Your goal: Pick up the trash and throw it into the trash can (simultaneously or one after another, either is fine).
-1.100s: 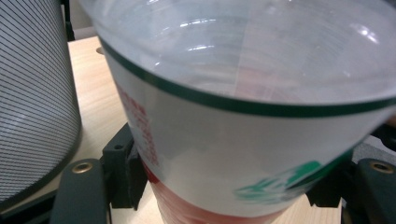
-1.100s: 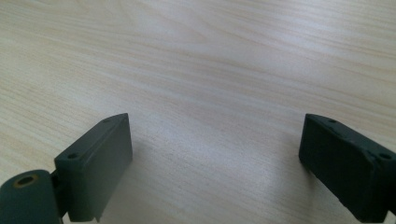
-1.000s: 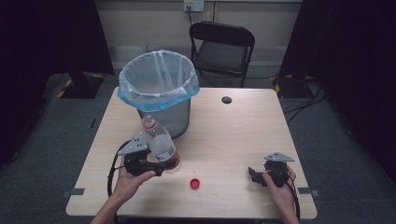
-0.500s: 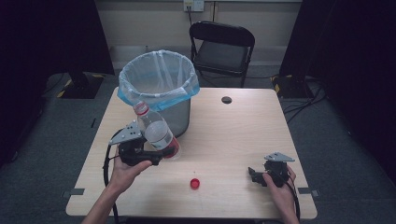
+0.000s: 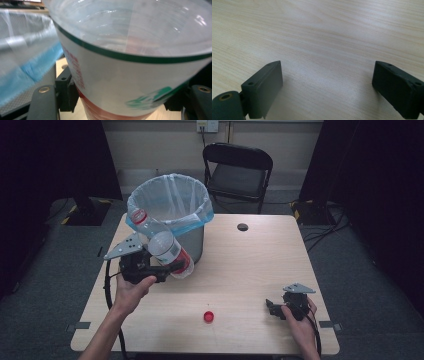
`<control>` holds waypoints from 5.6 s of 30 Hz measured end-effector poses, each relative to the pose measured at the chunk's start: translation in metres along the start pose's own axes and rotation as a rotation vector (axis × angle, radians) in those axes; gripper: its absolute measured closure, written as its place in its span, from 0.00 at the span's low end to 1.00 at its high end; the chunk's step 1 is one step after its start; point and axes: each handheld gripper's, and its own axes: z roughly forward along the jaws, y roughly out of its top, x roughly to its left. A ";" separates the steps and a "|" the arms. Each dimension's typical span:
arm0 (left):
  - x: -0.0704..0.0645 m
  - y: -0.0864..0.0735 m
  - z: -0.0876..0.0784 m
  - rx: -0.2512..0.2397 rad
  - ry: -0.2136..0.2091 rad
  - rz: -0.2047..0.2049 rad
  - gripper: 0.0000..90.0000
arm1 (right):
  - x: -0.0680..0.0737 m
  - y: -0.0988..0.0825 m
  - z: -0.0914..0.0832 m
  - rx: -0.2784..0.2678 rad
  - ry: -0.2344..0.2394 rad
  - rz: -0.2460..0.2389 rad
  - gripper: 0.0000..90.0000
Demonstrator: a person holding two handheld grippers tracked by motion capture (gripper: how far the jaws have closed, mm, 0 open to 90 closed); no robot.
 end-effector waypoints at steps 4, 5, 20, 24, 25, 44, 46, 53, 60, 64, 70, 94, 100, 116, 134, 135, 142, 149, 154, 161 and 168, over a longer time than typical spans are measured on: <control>0.001 0.010 0.000 -0.012 0.003 0.005 0.33 | 0.000 0.000 0.000 0.000 0.000 0.000 0.10; 0.002 0.016 0.001 -0.011 0.006 0.011 0.33 | 0.000 0.000 0.000 0.000 0.000 0.000 0.10; 0.016 0.060 0.000 -0.067 -0.003 0.026 0.33 | 0.000 0.000 0.000 0.000 0.000 0.000 0.10; 0.021 0.070 0.001 -0.081 -0.001 0.036 0.33 | 0.000 0.000 0.000 0.000 0.000 -0.001 0.10; 0.022 0.072 0.002 -0.091 -0.003 0.033 0.33 | 0.000 0.000 0.000 0.000 0.000 -0.001 0.10; 0.054 0.102 0.020 -0.106 0.055 0.017 0.33 | 0.000 0.000 0.000 0.000 0.000 0.000 0.10; 0.059 0.104 0.021 -0.106 0.069 0.018 0.33 | 0.000 0.000 0.000 0.000 0.000 0.000 0.10; 0.075 0.110 0.024 -0.100 0.108 0.012 0.33 | 0.000 0.000 0.000 0.000 0.000 0.000 0.10; 0.096 0.110 0.029 -0.095 0.163 0.000 0.33 | 0.000 0.000 0.000 0.000 0.000 0.000 0.10; 0.102 0.108 0.034 -0.067 0.196 0.003 0.33 | 0.000 0.000 0.000 0.000 0.000 0.000 0.10; 0.110 0.106 0.038 -0.044 0.226 -0.009 0.32 | 0.000 0.000 0.000 0.000 0.000 -0.001 0.10; 0.121 0.089 0.026 -0.043 0.227 -0.097 0.26 | 0.000 0.000 0.000 0.000 0.000 0.000 0.10; 0.119 0.084 0.025 -0.023 0.220 -0.084 0.25 | 0.000 0.000 0.000 0.000 0.000 0.000 0.10; 0.094 0.078 0.009 -0.042 0.119 -0.063 0.29 | 0.000 0.000 0.000 0.000 0.000 0.000 0.10; 0.058 0.050 -0.001 -0.031 0.090 -0.013 0.28 | 0.000 0.000 0.000 0.000 0.000 0.000 0.10; 0.054 0.045 0.000 -0.022 0.085 -0.007 0.28 | 0.000 0.000 0.000 0.000 0.000 0.000 0.10; 0.040 0.025 0.007 -0.002 0.054 0.002 0.27 | 0.000 0.000 0.000 0.000 0.000 0.000 0.10; 0.033 -0.005 0.018 0.054 0.020 -0.023 0.20 | 0.000 0.000 0.000 0.000 0.000 0.000 0.10; 0.030 -0.023 0.020 0.090 0.021 -0.017 0.19 | 0.000 0.000 0.000 0.000 0.000 0.000 0.10; 0.024 -0.053 0.026 0.138 -0.007 -0.047 0.21 | 0.000 0.000 0.000 0.000 0.000 -0.001 0.10; 0.018 -0.071 0.033 0.184 -0.010 -0.050 0.23 | 0.000 0.000 0.000 0.000 0.000 0.000 0.10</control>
